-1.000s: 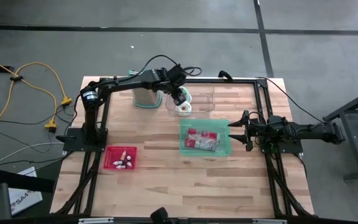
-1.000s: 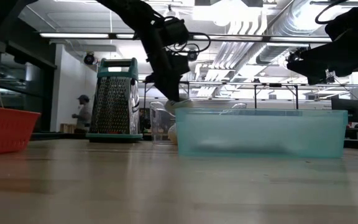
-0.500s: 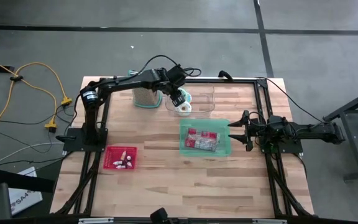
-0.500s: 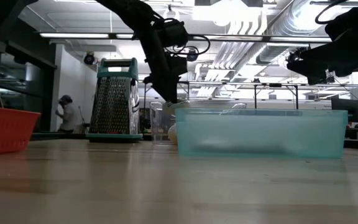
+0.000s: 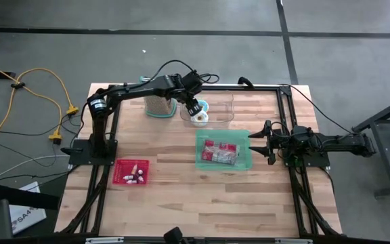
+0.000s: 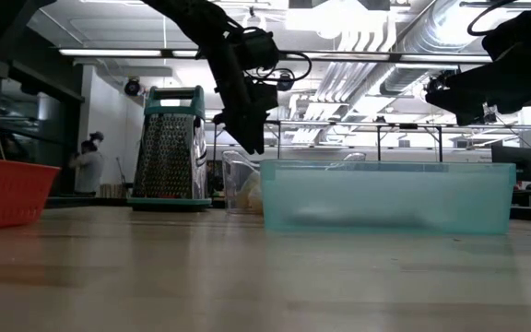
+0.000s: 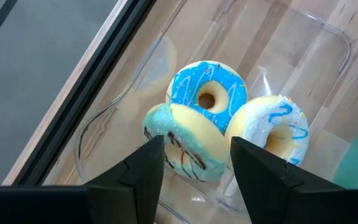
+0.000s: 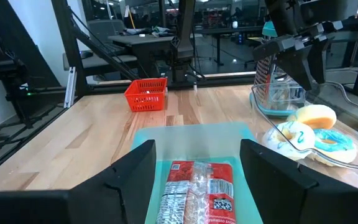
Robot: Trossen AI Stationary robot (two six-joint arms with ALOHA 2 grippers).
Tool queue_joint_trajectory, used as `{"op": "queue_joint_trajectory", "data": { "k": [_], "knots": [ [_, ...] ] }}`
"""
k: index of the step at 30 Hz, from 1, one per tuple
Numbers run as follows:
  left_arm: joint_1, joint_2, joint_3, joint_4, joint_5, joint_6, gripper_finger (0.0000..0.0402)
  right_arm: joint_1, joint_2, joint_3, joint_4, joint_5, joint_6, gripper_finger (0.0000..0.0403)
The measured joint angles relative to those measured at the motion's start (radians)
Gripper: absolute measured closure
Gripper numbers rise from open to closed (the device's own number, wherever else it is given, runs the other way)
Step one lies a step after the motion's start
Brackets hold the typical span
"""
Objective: Pick & Place Food Item
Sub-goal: Return to Home Position
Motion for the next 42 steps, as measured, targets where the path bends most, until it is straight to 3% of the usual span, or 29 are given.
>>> {"op": "queue_joint_trajectory", "data": {
  "k": [12, 19, 27, 42],
  "knots": [
    [-0.005, -0.001, 0.0, 0.041, 0.002, 0.02, 0.0222, 0.0, 0.0, 0.0, 0.0, 0.0, 0.0, 0.018],
    [-0.022, -0.074, -0.002, 0.103, 0.055, 0.057, 0.0222, 0.0, 0.0, 0.0, 0.0, 0.0, 0.0, 0.018],
    [-0.086, -0.149, -0.001, 0.101, 0.067, 0.075, 0.0222, 0.0, 0.0, 0.0, 0.0, 0.0, 0.0, 0.018],
    [-0.208, -0.155, -0.001, 0.101, 0.069, 0.062, 0.0222, 0.0, 0.0, 0.0, 0.0, 0.0, 0.0, 0.018]
  ]
}}
